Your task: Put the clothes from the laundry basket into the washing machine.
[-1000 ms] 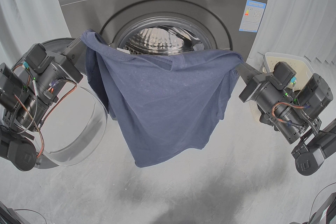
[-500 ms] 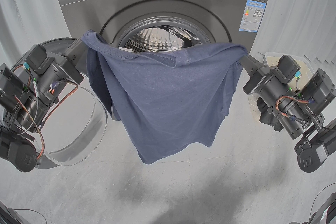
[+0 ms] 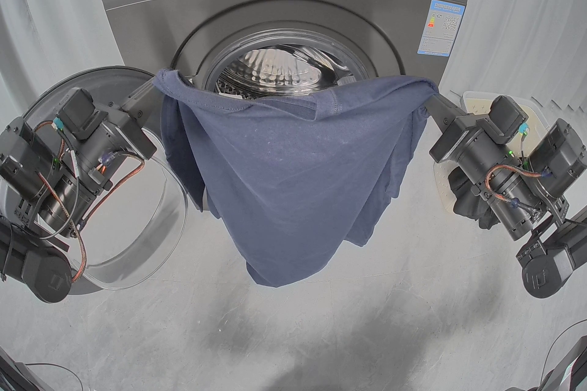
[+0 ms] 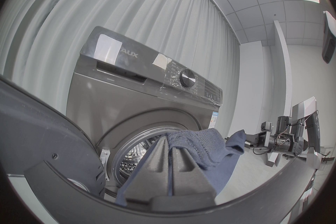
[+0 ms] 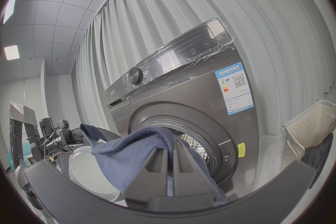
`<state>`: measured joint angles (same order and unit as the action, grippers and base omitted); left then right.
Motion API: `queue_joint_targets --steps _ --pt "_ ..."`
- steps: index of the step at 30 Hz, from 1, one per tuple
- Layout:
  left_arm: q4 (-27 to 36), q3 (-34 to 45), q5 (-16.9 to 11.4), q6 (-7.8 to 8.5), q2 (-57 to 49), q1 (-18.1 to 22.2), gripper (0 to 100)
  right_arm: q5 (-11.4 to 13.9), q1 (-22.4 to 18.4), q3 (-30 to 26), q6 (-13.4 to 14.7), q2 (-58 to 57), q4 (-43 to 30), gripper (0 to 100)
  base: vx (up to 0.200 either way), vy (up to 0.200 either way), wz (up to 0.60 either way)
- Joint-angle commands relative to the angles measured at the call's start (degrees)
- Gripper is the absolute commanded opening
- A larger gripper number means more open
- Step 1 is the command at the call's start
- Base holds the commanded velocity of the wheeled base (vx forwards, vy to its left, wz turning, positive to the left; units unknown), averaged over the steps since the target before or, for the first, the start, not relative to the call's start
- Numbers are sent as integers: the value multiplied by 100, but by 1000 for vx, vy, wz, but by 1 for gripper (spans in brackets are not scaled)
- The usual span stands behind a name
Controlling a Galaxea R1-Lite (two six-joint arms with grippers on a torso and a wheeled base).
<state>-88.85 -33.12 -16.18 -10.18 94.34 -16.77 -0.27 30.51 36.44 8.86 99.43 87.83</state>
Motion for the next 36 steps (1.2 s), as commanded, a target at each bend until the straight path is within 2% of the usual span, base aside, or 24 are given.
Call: queue_joint_targets --steps 1,30,33,36 --pt "-10 16 1 -2 163 25 0 0 -19 4 1 -2 6 0 0 0 0" --pt "-1 104 1 -2 286 51 0 18 -204 21 1 -64 -38 0 0 0 0" --pt "-1 104 -8 -10 286 -63 0 9 -151 -40 1 -29 -38 0 0 0 0" --pt "-10 60 -8 -19 313 -493 0 0 -72 -146 19 33 15 0 0 0 0"
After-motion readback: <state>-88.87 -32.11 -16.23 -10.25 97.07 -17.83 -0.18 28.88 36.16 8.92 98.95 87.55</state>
